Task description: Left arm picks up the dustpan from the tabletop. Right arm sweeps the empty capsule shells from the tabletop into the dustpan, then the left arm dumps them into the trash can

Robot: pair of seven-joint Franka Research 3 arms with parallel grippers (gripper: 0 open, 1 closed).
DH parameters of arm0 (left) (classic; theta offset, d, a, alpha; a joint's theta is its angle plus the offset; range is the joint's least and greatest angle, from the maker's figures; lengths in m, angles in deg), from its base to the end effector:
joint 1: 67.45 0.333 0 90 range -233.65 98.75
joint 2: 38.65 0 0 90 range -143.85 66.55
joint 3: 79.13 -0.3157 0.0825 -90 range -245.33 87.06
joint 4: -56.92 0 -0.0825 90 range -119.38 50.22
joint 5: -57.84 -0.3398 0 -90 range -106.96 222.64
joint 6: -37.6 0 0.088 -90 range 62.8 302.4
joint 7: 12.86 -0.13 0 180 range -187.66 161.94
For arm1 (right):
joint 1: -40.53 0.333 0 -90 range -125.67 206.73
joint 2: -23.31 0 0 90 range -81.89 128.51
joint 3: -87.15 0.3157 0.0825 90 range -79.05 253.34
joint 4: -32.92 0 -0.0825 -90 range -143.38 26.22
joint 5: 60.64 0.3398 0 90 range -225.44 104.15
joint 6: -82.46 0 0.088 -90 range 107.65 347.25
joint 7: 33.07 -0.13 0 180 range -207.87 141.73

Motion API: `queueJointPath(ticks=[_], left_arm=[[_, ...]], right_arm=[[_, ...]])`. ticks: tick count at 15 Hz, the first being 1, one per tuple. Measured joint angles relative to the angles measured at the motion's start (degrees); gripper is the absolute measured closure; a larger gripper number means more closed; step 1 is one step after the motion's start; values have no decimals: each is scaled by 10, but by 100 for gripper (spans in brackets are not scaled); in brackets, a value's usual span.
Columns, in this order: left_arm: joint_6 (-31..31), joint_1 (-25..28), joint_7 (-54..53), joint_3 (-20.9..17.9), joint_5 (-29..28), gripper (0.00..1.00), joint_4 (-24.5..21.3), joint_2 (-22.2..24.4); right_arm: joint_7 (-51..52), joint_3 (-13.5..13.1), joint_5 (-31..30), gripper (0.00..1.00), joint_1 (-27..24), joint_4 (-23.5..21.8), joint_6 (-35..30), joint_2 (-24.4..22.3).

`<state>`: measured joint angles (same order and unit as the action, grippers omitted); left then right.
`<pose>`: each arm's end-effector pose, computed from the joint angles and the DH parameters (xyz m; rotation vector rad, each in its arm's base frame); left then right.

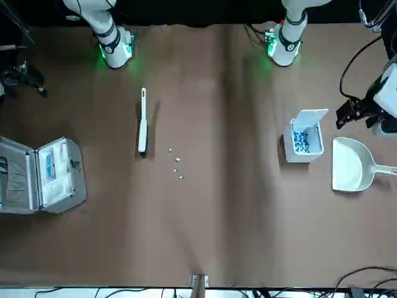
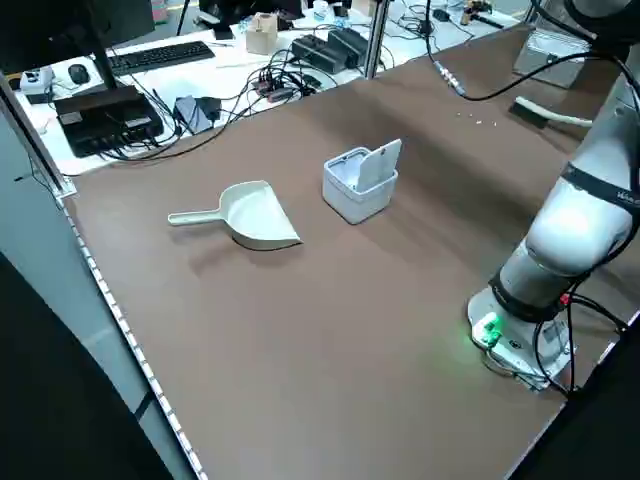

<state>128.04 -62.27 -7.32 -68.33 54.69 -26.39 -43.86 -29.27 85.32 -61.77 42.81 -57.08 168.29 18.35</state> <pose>0.5388 -0.0408 0.6051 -3.1066 -0.0003 -0.0600 0.4761 0.0003 0.6374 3.1222 0.1136 0.0207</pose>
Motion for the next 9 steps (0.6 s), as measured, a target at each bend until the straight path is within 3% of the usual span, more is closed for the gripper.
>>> queueJointPath(ticks=[9], left_arm=[[-7, 12, 3, -5, 0, 0, 3, -3]], right_arm=[[0, -1, 0, 2, -1, 0, 5, -3]])
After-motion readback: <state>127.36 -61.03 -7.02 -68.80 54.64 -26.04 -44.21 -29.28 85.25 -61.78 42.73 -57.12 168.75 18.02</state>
